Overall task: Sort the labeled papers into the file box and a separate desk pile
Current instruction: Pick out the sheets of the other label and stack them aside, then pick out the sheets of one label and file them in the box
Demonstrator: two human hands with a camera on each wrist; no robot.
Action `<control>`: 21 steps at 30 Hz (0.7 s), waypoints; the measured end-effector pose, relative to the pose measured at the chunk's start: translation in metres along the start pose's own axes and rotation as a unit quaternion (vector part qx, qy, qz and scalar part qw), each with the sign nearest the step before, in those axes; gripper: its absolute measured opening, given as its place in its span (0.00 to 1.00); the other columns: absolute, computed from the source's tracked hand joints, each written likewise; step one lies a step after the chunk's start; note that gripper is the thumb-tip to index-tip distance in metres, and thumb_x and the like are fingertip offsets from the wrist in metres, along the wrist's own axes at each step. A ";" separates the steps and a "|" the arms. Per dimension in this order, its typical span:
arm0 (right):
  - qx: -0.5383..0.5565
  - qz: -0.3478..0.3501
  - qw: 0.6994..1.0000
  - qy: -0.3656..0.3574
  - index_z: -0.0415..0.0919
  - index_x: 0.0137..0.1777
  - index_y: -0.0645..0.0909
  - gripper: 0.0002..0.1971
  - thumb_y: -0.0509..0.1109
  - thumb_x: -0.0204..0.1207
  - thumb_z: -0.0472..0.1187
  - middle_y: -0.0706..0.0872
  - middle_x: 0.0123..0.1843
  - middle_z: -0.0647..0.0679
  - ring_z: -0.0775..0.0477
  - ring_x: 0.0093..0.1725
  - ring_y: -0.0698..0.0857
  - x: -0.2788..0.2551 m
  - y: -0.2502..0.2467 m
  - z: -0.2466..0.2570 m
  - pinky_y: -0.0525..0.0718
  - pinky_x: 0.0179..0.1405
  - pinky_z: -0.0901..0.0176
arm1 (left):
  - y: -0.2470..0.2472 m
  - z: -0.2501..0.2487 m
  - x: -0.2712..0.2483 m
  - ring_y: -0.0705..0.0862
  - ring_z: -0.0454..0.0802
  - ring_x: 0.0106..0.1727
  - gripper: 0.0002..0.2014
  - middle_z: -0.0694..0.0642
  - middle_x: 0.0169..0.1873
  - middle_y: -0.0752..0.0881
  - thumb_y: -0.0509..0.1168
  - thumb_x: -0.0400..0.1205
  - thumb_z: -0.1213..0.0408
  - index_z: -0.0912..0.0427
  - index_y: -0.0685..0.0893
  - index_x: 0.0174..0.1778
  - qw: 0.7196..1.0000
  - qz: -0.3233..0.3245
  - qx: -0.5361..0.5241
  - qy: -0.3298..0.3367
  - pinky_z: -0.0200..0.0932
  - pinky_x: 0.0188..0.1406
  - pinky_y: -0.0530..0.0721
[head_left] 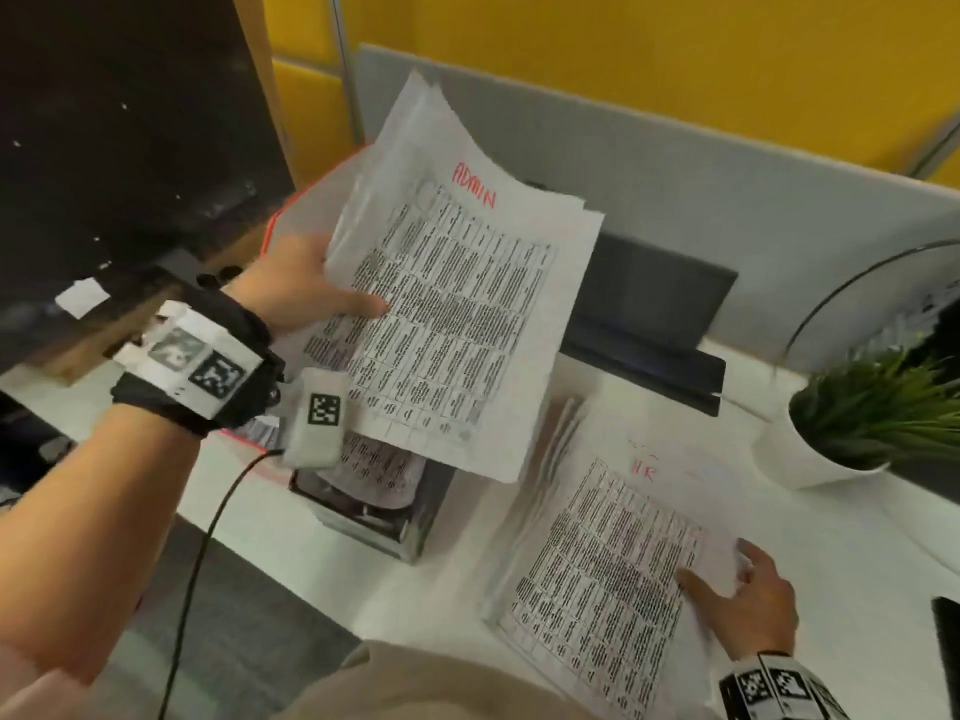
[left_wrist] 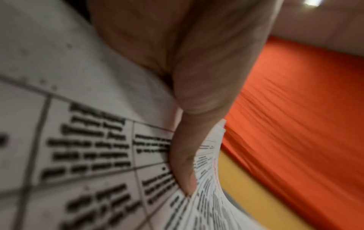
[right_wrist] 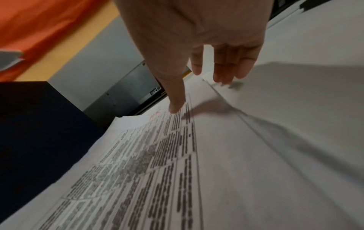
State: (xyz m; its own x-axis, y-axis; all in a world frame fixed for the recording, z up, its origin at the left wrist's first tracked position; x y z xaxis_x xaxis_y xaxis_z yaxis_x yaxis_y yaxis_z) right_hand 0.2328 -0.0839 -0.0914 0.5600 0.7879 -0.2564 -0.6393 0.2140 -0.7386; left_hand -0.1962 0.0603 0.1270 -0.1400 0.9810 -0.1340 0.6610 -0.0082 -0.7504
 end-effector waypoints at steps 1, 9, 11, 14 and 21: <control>-0.007 0.006 1.000 0.010 0.36 0.75 0.67 0.44 0.83 0.60 0.44 0.76 0.68 0.29 0.31 0.66 0.77 0.000 0.004 -0.002 0.73 0.70 0.39 | 0.006 -0.001 0.000 0.84 0.55 0.52 0.24 0.49 0.42 0.85 0.78 0.67 0.55 0.56 0.83 0.57 1.000 -0.011 0.023 0.012 0.41 0.44 0.76; -0.013 0.021 0.999 0.027 0.35 0.80 0.58 0.52 0.84 0.59 0.42 0.68 0.74 0.30 0.31 0.70 0.74 0.008 0.016 -0.010 0.71 0.72 0.42 | 0.081 0.006 0.009 0.82 0.65 0.57 0.17 0.68 0.57 0.82 0.65 0.79 0.72 0.69 0.76 0.64 0.984 0.028 0.173 0.025 0.48 0.50 0.80; -0.023 0.030 0.999 0.025 0.34 0.80 0.56 0.52 0.84 0.60 0.42 0.65 0.77 0.32 0.32 0.74 0.70 0.011 0.018 -0.012 0.68 0.74 0.43 | 0.092 0.010 0.014 0.81 0.66 0.60 0.17 0.69 0.59 0.81 0.60 0.81 0.73 0.69 0.74 0.66 0.975 0.072 0.210 -0.010 0.53 0.59 0.81; -0.045 0.038 0.998 0.021 0.35 0.80 0.56 0.52 0.82 0.62 0.44 0.64 0.78 0.33 0.34 0.77 0.65 0.013 0.019 -0.013 0.64 0.75 0.43 | 0.100 0.011 0.018 0.80 0.65 0.63 0.19 0.69 0.63 0.80 0.56 0.82 0.75 0.71 0.71 0.69 0.954 0.135 0.264 -0.033 0.53 0.63 0.80; -0.063 0.042 0.997 0.027 0.35 0.81 0.55 0.52 0.82 0.62 0.45 0.64 0.79 0.33 0.33 0.77 0.66 0.015 0.019 -0.014 0.65 0.76 0.40 | 0.085 -0.010 0.013 0.82 0.62 0.59 0.15 0.64 0.58 0.82 0.61 0.82 0.68 0.66 0.73 0.65 0.961 0.035 0.275 0.002 0.47 0.50 0.78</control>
State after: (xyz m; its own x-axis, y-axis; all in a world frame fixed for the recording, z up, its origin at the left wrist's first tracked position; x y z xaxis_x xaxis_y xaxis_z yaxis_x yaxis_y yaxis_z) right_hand 0.2361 -0.0759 -0.1180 0.5379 0.7664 -0.3511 -0.6150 0.0720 -0.7852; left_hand -0.1344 0.0739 0.0677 -0.1060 0.9752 -0.1944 0.1790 -0.1736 -0.9684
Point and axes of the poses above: each hand's wrist, its own x-axis towards the middle knuckle, its own y-axis out of the palm, z = x × y, the point moved 1 cm from there along x, towards the middle knuckle
